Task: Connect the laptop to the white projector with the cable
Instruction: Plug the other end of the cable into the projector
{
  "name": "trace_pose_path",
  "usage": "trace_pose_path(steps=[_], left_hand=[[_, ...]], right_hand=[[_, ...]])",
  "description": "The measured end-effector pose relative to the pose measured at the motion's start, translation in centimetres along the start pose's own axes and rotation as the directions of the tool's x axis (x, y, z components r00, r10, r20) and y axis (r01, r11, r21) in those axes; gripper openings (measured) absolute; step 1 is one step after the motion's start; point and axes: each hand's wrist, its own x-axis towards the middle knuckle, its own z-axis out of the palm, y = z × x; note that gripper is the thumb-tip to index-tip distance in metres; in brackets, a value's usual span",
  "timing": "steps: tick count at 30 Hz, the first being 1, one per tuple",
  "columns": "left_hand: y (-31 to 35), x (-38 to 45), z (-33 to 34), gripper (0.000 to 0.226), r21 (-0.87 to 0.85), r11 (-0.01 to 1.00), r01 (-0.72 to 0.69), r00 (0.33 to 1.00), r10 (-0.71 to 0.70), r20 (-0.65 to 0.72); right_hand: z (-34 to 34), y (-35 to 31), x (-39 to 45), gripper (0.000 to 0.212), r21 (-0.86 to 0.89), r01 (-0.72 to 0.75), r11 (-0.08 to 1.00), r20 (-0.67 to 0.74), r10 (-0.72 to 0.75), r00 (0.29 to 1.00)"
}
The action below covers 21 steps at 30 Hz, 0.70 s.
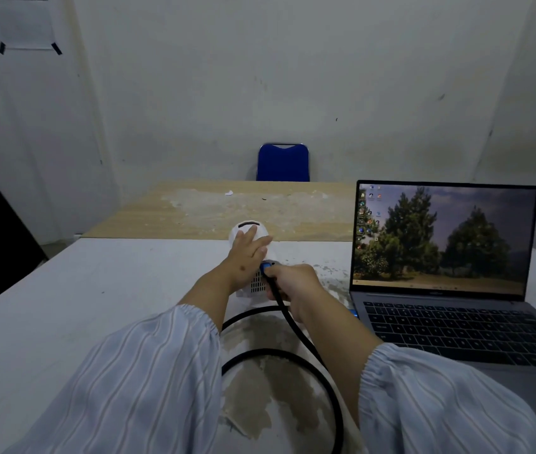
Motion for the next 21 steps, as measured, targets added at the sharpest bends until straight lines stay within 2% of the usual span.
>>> trace_pose_path(steps=[4,10,13,15,17,20,21], left_hand=[[0.1,0.0,0.1,0.045,-0.010,1.000,0.001,1.000,-0.001,-0.021],[0.5,-0.8,-0.1,0.046,-0.008,1.000,-0.004,1.000,0.005,0.007],[0.2,-0.8,0.0,0.053,-0.072,0.996,0.048,0.999,-0.049,-0.019],[0.1,-0.9,0.1,0.066,-0.201,0.967,0.158,0.984,-0.170,-0.046],[0.1,-0.8,0.2,0.077,-0.320,0.918,0.234,0.964,-0.261,-0.045],[-0.1,-0.6,0.3,0.081,-0.409,0.880,0.241,0.962,-0.273,-0.021],[-0.2,-0.6,0.3,0.080,-0.406,0.882,0.238,0.964,-0.266,-0.013]], right_hand=[[-0.1,-0.6,0.0,0.023,-0.031,-0.045,0.999,0.018,0.045,0.999],[-1.1,-0.2,-0.1,0.027,-0.140,0.022,0.990,0.058,-0.014,0.998],[-1.9,-0.4,1.0,0.030,-0.287,0.087,0.954,-0.084,-0.116,0.990],[-2.2,-0.6,1.8,0.033,-0.361,0.177,0.916,-0.151,-0.245,0.958],[-2.1,-0.6,2.3,0.025,-0.297,0.250,0.922,-0.103,-0.291,0.951],[-1.8,-0.4,2.6,0.053,-0.240,0.260,0.935,0.077,-0.249,0.965],[-1.6,-0.2,2.7,0.055,-0.215,0.262,0.941,0.121,-0.241,0.963]])
